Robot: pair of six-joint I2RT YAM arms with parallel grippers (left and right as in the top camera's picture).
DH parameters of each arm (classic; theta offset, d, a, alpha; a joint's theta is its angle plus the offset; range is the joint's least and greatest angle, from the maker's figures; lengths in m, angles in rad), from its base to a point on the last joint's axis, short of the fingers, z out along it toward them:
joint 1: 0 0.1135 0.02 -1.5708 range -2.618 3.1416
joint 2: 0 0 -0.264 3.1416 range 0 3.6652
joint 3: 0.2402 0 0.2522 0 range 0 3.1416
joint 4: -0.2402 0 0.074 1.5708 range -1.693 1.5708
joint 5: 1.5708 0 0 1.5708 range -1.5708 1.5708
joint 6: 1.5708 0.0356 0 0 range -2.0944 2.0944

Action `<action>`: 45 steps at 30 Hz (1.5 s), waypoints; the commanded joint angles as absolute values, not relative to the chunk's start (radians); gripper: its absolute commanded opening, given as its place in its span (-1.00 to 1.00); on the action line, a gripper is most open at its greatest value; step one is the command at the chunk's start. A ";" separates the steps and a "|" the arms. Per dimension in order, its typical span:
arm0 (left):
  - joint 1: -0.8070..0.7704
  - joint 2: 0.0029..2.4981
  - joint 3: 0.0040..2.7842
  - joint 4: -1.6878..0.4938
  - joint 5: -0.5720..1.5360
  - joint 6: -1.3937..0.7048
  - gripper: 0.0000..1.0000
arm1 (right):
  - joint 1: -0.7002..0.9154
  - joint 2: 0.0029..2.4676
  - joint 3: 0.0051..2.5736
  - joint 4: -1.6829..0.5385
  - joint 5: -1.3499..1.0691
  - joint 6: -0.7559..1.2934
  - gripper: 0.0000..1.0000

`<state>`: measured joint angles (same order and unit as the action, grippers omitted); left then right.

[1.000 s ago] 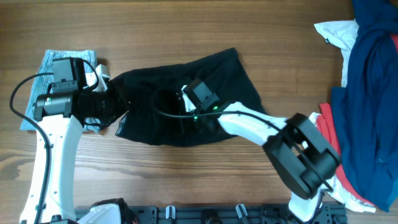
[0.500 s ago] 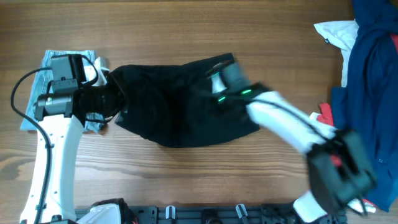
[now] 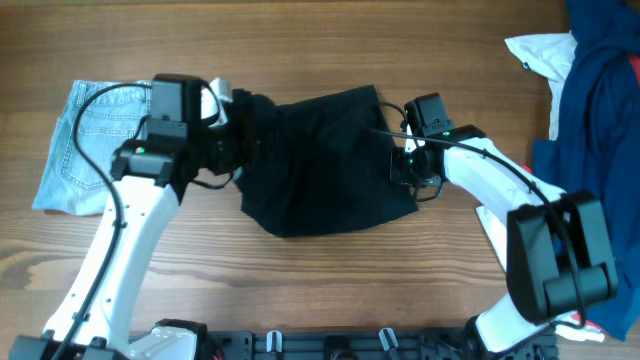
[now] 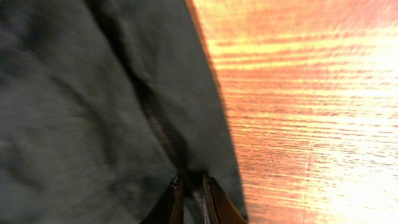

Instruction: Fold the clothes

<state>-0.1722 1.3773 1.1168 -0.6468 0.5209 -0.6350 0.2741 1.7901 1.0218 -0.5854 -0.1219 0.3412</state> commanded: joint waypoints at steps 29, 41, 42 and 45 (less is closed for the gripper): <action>-0.368 1.485 1.140 -0.458 0.399 -0.846 0.01 | 0.308 1.786 1.081 -0.766 0.049 0.444 -0.78; -0.331 1.606 1.137 -0.679 0.062 -0.736 0.09 | 0.376 1.545 1.167 -0.816 -0.509 0.080 -0.70; -0.332 1.632 1.136 -0.703 0.062 -0.737 0.08 | 0.409 1.563 1.161 -0.801 -0.507 0.080 -0.63; -0.332 1.701 1.136 -0.789 0.102 -0.741 0.07 | 0.443 1.611 1.156 -0.728 -0.399 0.154 -0.38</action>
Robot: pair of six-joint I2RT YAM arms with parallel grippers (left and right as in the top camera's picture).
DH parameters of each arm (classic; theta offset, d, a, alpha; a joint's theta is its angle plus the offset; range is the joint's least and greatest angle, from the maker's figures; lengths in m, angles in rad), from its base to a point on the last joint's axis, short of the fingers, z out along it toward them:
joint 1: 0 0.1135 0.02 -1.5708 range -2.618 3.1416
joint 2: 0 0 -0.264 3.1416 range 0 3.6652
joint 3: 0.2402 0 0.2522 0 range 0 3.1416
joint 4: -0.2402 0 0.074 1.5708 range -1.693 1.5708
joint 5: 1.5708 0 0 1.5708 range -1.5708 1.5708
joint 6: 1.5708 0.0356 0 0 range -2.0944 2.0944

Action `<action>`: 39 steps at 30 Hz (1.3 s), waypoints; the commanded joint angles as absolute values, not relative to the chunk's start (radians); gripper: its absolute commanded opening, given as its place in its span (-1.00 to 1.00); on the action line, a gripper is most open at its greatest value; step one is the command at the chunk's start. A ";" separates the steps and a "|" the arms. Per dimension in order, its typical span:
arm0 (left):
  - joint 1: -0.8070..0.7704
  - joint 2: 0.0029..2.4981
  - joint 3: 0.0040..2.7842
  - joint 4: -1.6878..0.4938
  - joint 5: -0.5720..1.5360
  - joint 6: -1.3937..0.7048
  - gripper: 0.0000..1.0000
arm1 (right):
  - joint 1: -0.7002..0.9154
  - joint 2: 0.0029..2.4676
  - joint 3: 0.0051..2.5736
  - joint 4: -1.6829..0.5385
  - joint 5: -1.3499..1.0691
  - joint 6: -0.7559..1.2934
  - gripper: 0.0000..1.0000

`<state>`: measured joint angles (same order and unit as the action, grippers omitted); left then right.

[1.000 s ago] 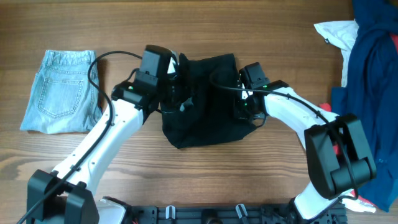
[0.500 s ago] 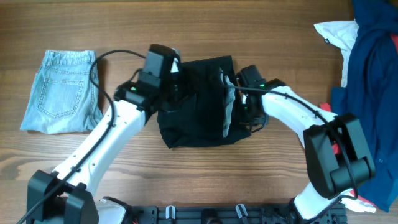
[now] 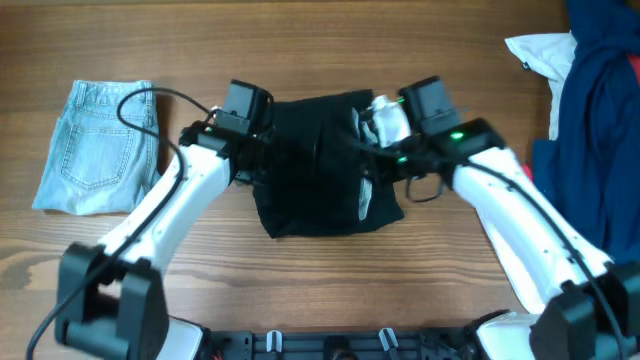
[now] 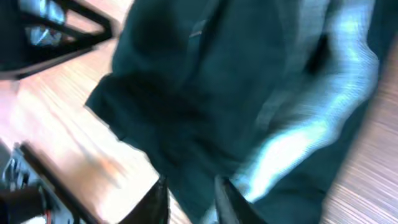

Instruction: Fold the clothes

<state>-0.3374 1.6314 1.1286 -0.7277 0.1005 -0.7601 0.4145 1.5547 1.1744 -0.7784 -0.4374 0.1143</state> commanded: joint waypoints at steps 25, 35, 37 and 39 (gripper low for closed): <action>-0.532 1.813 1.084 -0.751 0.111 -0.740 -0.24 | 0.242 1.947 1.156 -0.381 -0.191 0.617 -0.51; -0.343 1.747 1.170 -0.269 0.070 -0.567 0.04 | 0.242 1.633 1.159 -0.564 -0.180 0.445 -0.35; -0.322 1.754 1.170 -0.128 0.078 -0.531 0.04 | 0.249 1.538 1.159 -0.633 -0.181 0.448 -0.31; -0.325 1.773 1.170 -0.009 0.086 -0.493 0.07 | 0.257 1.501 1.159 -0.728 -0.185 0.453 -0.31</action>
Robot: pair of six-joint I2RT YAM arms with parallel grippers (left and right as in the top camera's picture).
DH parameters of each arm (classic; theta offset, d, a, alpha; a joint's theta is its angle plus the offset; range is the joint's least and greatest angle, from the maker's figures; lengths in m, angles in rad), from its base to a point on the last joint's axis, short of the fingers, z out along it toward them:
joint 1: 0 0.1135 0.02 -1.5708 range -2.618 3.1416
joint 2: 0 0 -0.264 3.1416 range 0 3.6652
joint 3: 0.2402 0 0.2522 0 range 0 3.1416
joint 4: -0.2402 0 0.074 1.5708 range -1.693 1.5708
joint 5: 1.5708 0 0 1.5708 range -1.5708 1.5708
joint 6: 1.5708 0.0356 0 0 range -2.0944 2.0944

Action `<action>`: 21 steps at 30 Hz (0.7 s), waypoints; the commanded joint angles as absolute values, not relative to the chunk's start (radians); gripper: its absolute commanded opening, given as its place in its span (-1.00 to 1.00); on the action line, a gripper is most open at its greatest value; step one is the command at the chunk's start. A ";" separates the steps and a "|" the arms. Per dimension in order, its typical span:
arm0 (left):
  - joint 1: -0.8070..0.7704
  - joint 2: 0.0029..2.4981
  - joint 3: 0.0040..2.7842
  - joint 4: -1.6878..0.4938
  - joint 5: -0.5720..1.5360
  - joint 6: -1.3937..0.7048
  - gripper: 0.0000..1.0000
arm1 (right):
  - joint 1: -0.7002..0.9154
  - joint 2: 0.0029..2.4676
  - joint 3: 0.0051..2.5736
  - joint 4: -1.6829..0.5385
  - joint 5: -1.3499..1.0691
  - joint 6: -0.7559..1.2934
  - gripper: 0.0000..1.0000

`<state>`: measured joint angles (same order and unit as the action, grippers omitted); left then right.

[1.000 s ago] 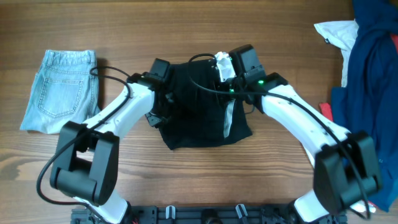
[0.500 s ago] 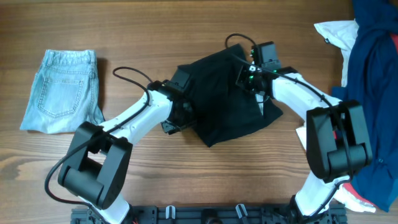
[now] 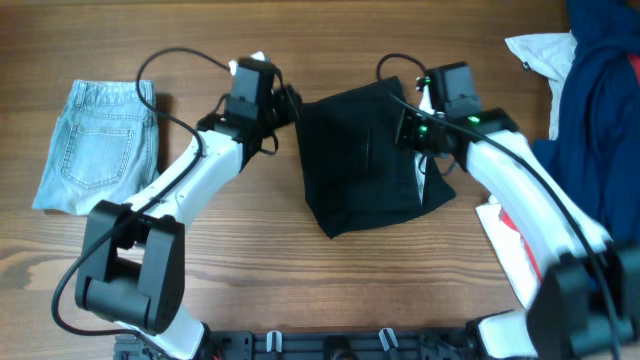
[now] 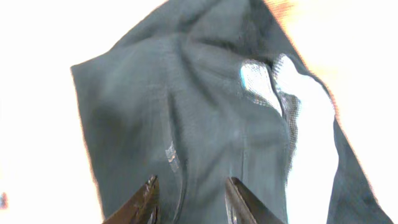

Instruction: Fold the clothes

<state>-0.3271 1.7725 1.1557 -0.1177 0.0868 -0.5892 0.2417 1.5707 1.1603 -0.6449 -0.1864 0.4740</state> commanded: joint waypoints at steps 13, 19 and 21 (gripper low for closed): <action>-0.335 2.047 1.214 0.130 0.254 -0.418 0.13 | 0.334 1.600 1.034 -0.794 -0.323 0.527 -0.31; -0.345 2.078 1.213 -0.181 0.258 -0.317 -0.08 | 0.342 1.660 0.987 -0.755 -0.249 0.539 -0.30; -0.346 2.078 1.213 -0.307 0.263 -0.319 -0.42 | 0.342 1.689 0.975 -0.732 -0.189 0.562 -0.29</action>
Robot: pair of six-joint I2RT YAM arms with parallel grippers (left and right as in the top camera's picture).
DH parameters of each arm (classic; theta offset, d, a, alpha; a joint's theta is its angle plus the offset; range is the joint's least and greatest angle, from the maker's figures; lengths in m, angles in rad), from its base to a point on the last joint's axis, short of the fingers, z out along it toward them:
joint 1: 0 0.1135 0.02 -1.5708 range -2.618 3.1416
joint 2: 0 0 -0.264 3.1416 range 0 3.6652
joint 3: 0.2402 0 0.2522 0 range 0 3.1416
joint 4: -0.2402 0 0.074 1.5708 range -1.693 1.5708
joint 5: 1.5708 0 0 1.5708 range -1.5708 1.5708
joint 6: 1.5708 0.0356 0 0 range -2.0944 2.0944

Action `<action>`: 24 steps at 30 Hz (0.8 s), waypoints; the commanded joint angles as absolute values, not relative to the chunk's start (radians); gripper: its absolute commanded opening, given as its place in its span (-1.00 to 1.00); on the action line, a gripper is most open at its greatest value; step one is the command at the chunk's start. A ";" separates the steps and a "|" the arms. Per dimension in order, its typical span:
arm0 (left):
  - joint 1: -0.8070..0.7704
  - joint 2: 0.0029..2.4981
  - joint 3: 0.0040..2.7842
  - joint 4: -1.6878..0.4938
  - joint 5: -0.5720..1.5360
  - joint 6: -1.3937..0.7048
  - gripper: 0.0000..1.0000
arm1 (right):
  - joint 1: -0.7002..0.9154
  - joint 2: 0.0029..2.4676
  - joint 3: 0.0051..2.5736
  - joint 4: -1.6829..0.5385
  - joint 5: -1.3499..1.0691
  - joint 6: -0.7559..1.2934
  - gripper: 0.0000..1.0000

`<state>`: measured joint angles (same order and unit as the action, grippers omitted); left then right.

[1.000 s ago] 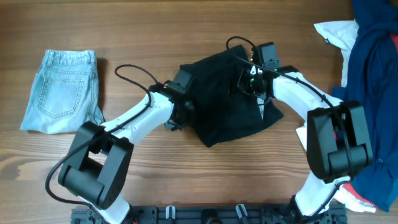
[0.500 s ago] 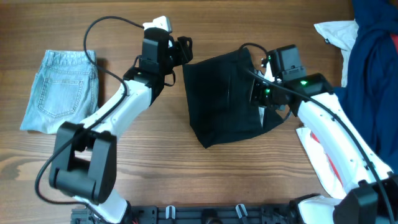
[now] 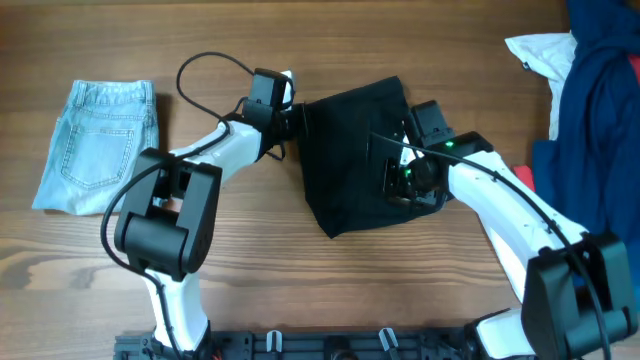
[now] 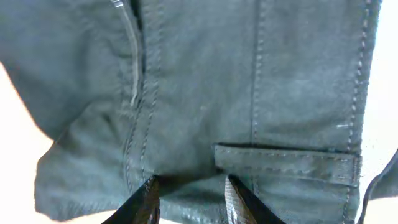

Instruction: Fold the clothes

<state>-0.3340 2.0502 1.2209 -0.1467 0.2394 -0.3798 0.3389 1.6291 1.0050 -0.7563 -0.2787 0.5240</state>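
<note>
A black garment (image 3: 350, 160) lies folded into a narrow, slightly tilted shape at the table's middle. In the right wrist view its dark cloth (image 4: 205, 81) fills the frame, with seams and a pocket flap (image 4: 286, 163). My right gripper (image 4: 193, 198) is open and low over the cloth, which lies under its fingertips (image 4: 148, 198). From overhead, the right gripper (image 3: 400, 176) sits on the garment's right half. My left gripper (image 3: 293, 117) is at the garment's upper-left edge, and its jaws are too small to read.
Folded light-blue jeans (image 3: 95, 145) lie at the far left. A pile of clothes sits at the right edge: a dark blue garment (image 3: 600, 110) and a white one (image 3: 540, 50). Bare wooden table (image 3: 300, 270) stretches along the front.
My right gripper has moved from the garment's upper-right corner down onto its right half, still open. The left gripper stays at the upper-left edge. The garment has barely shifted.
First the black garment lay spread wide between both grippers, my right one shut on its right edge. Then the grippers stood closer over a narrower garment. Later it lay folded further right with my right gripper open above it, and now low on the cloth.
</note>
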 commanded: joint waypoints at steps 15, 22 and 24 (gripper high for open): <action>-0.435 2.061 1.211 -1.001 0.268 -0.382 -0.92 | 0.234 1.790 1.003 -0.421 0.385 0.350 0.09; -0.504 1.805 1.211 -1.003 0.113 -0.516 -0.92 | 0.233 1.689 1.050 -0.421 0.311 0.261 0.10; -0.498 1.726 1.211 -0.972 0.043 -0.539 -0.71 | 0.233 1.645 1.050 -0.377 0.132 0.202 0.09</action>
<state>-0.5056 1.8965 1.2068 -1.0016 0.2062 -0.4580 0.2317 1.7386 1.0275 -0.4206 0.3183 0.2882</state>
